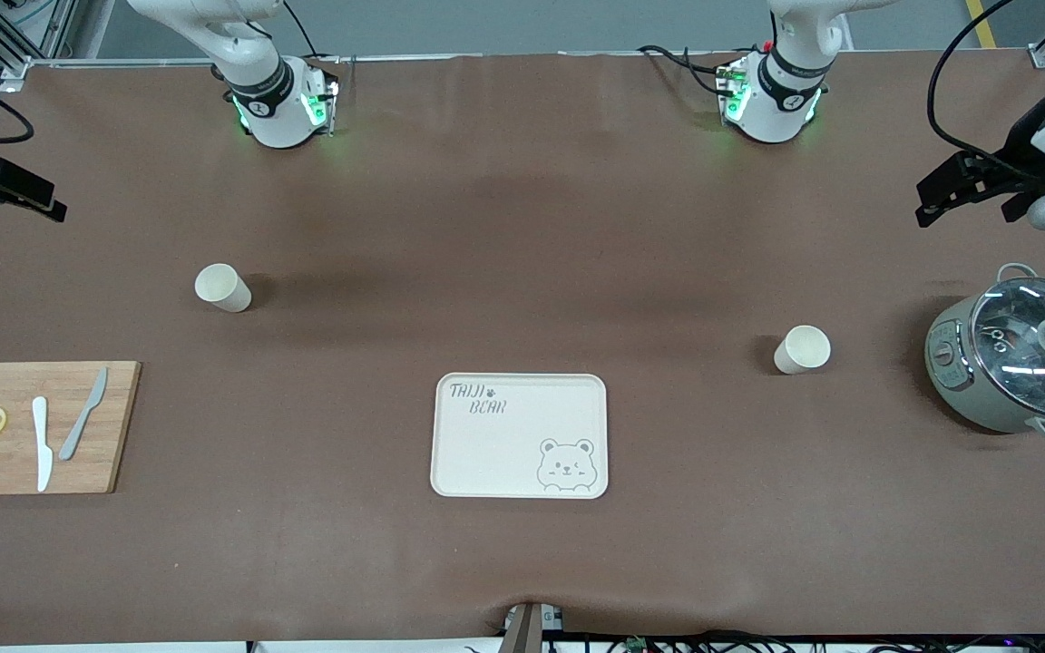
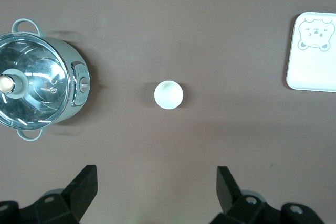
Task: Place white IKEA cup upright on tray with both arms
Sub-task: 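Move the left gripper down toward the white paper cup on its side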
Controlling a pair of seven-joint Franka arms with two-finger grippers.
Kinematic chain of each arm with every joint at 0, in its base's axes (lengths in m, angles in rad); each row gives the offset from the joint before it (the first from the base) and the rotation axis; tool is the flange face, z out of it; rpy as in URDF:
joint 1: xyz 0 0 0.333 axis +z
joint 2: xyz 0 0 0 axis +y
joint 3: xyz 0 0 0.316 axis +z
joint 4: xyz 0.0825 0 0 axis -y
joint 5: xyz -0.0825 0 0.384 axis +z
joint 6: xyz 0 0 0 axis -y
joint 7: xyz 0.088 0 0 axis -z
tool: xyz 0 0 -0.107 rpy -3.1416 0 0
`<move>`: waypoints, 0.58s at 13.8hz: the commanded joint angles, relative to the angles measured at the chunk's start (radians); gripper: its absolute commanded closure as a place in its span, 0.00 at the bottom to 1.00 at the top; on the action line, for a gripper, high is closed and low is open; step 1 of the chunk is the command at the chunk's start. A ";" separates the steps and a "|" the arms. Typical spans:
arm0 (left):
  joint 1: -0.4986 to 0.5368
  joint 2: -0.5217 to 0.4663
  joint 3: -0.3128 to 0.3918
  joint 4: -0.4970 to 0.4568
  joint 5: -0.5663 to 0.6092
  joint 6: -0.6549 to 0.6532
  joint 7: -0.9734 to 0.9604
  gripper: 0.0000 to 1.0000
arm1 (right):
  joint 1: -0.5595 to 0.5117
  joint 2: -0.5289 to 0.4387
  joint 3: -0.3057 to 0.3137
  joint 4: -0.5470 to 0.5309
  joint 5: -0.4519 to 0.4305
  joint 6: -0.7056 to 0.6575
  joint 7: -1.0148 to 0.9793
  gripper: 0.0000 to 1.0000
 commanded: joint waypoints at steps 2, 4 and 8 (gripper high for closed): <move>0.002 0.002 -0.006 0.020 0.003 -0.020 -0.007 0.00 | -0.014 -0.013 0.009 -0.010 -0.014 -0.004 0.000 0.00; 0.004 0.003 -0.006 0.020 0.006 -0.020 -0.007 0.00 | -0.014 -0.013 0.009 -0.012 -0.014 -0.004 0.000 0.00; 0.013 0.003 0.005 0.020 0.003 -0.020 0.005 0.00 | -0.018 -0.013 0.009 -0.012 -0.014 -0.004 0.000 0.00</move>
